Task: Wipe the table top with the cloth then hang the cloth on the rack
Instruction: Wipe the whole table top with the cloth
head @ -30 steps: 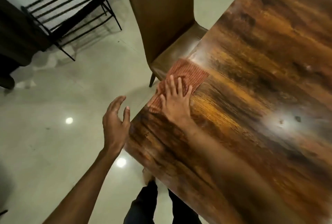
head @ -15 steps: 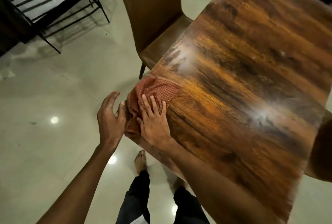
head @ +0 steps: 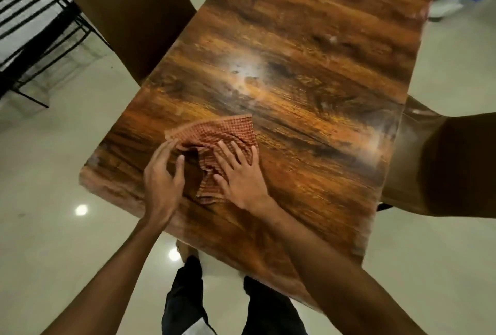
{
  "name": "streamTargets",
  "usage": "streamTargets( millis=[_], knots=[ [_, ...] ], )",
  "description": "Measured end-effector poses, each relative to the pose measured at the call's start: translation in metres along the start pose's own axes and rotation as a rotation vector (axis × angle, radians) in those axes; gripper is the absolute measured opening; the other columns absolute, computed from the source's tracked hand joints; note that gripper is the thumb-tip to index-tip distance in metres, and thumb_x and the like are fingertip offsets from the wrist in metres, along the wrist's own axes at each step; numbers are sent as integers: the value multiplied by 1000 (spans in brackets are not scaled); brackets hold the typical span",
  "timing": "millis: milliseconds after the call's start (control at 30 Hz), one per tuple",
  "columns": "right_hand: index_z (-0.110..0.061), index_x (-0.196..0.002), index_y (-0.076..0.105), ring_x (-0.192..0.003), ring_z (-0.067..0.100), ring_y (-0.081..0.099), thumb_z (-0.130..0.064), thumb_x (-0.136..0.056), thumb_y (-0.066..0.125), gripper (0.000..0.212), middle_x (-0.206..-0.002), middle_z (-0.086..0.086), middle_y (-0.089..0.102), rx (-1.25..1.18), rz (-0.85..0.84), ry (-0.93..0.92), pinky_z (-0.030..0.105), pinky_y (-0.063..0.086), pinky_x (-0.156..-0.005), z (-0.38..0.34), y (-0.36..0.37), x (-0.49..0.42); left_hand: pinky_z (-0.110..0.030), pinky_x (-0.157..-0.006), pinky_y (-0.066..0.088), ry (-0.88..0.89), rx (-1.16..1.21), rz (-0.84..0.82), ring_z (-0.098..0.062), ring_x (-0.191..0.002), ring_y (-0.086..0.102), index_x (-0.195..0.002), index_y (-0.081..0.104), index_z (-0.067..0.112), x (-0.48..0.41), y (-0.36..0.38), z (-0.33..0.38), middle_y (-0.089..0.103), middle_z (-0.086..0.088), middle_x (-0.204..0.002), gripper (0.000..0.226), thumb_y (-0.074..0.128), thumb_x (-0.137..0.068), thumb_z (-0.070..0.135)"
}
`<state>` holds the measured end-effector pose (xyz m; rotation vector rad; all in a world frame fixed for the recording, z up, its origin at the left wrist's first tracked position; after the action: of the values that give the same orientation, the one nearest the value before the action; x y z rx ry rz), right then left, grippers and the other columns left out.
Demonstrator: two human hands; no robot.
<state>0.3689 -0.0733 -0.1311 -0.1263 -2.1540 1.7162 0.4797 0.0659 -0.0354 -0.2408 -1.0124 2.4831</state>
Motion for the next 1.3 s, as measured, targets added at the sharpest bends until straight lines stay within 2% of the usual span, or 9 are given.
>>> streamTargets(
  millis=[200,300,467,600,700,833,967,1100,1300],
  knots=[
    [-25,-167,10,-162,26,-3,-59,-107,16,69,-176,-3,-2,-87,62,512,69,1,-125,216,-25,87,-37,-113,43,96,27,-102,-22,-133,53,-137,60,7,34,68,66,60,-9,-142,37,57,-102,16],
    [-25,-168,4,-162,29,-9,-54,-107,11,67,-175,0,-10,-88,71,538,72,-1,-123,199,-14,111,-33,-112,42,128,32,-123,-22,-133,54,-136,61,7,48,85,83,60,-9,-141,36,58,-101,16],
    [-29,-166,15,-162,26,4,-61,-108,20,67,-176,-4,4,-87,32,183,70,7,-124,121,13,144,-30,-112,40,116,3,-167,-21,-134,54,-137,61,8,62,99,89,60,-9,-143,37,59,-101,15],
    [-28,-167,8,-162,22,-5,-64,-107,20,71,-175,-6,0,-139,100,466,60,-4,-128,230,-6,150,-30,-114,38,106,36,-186,-17,-135,51,-139,59,9,68,96,79,58,-6,-144,38,57,-102,17],
    [-26,-168,8,-162,23,-5,-61,-106,17,71,-176,-4,1,-138,89,543,57,-3,-129,255,-9,151,-34,-115,41,103,63,-203,-17,-136,51,-139,59,8,75,94,69,57,-7,-145,38,57,-102,16],
    [-25,-167,12,-162,20,-8,-55,-107,16,67,-176,-2,2,-180,181,633,50,-6,-130,202,11,202,-43,-114,43,99,93,-232,-19,-136,51,-140,59,10,84,85,63,57,-6,-146,38,57,-102,17],
    [-23,-167,8,-161,25,-13,-56,-105,11,70,-175,1,-7,-243,155,758,56,-4,-129,134,40,252,-43,-114,43,63,112,-214,-14,-138,47,-143,56,14,82,59,42,53,-2,-149,40,54,-104,23],
    [-23,-167,8,-161,37,-6,-58,-101,5,75,-175,10,0,-228,107,814,63,-3,-127,62,41,213,-44,-113,44,75,148,-189,-14,-138,48,-142,57,13,72,22,8,54,-2,-148,39,55,-104,21],
    [-26,-167,14,-161,37,3,-51,-108,16,64,-176,7,5,-109,53,316,66,5,-126,-134,37,48,-37,-113,43,22,139,-6,-16,-135,52,-137,61,10,46,-75,-84,59,-3,-143,35,56,-103,17]
  ],
)
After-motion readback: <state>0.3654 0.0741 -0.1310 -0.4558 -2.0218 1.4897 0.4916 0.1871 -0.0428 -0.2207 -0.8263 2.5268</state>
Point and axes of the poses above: each hand's wrist, its own x-axis away from the middle knuckle, its own y-axis out of the palm, z = x × y, the point moved 7 cm from there along -x, towards the middle knuckle
